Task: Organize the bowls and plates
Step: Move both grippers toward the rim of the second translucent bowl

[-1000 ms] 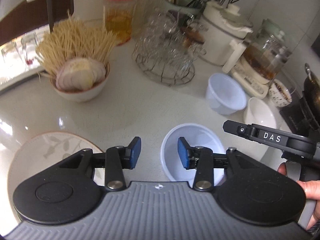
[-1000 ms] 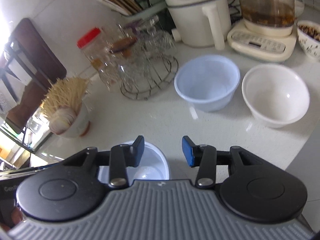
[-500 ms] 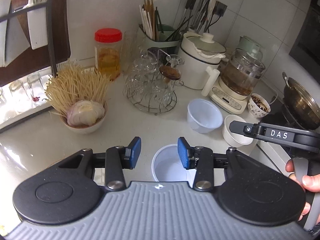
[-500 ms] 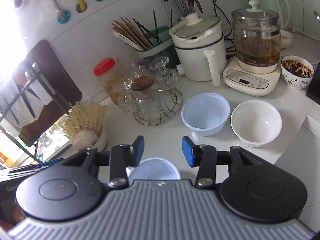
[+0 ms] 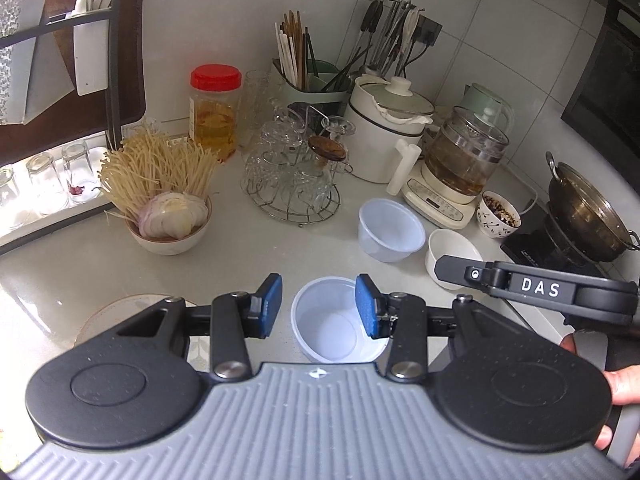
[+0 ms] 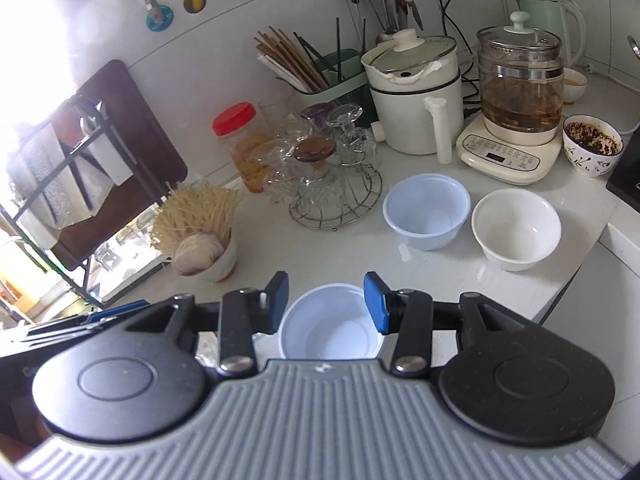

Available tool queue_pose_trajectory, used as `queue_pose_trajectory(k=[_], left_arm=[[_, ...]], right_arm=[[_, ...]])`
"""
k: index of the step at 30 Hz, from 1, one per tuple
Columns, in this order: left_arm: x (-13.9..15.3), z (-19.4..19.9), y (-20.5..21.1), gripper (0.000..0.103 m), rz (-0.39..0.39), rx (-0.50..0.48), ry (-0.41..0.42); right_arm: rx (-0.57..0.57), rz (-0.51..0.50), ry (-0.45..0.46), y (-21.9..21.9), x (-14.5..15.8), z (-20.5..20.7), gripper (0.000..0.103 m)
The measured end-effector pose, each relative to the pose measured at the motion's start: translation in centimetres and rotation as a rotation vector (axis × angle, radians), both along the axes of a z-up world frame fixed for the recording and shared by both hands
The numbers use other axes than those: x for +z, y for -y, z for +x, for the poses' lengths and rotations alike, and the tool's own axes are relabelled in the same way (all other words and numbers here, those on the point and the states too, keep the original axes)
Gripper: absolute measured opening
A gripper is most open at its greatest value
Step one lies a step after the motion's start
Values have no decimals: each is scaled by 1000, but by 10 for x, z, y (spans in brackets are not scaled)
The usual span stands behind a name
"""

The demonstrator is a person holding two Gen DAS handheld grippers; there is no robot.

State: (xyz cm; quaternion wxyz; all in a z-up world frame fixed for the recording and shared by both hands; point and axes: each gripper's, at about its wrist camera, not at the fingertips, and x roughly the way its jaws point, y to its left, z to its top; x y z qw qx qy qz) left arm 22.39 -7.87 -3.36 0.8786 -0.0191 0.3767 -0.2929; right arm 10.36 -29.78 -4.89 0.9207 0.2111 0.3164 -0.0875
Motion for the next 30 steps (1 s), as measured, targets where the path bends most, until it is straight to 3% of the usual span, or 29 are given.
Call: queue_pose_trajectory(k=[7, 30], left_arm=[[0, 12, 12, 46, -19, 36, -4], [-34, 70, 153, 49, -26, 177, -72]], right_arm=[[27, 0, 3, 12, -1, 4, 45], [110, -41, -28, 160, -21, 67, 45]])
